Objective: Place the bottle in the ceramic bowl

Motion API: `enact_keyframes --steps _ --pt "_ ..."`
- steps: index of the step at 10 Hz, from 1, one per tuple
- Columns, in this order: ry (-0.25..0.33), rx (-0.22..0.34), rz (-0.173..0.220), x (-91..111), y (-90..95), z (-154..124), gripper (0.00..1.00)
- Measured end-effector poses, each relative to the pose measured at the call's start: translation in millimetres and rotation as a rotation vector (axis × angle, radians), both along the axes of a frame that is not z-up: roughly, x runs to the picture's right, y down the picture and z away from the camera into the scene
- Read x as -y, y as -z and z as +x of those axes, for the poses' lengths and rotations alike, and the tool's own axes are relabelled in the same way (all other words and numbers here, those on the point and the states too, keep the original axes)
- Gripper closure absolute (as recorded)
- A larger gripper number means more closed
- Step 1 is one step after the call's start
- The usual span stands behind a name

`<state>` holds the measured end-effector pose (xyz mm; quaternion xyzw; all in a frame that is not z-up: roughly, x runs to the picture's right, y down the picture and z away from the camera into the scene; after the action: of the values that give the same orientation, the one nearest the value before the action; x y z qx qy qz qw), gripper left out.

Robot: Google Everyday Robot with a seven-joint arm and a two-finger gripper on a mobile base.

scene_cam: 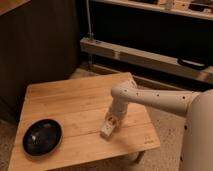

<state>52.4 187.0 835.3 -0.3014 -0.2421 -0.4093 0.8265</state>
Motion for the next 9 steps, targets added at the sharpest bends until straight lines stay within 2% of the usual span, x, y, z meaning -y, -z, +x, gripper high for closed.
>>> enact_keyframes --steps 3,4,6,7,9 --pt "0.012 0.007 -0.011 -3.0 -1.3 -12.4 0.68" --pt "0.018 0.007 -0.015 1.5 6.8 -28.3 0.81" --pt "0.029 0.023 -0.019 7.9 32.8 -55.1 0.98" --pt "0.052 0.051 -0.019 5.4 51.2 -78.2 1.0" --pt "0.097 0.104 -0.015 -6.2 76.3 -121.3 1.0"
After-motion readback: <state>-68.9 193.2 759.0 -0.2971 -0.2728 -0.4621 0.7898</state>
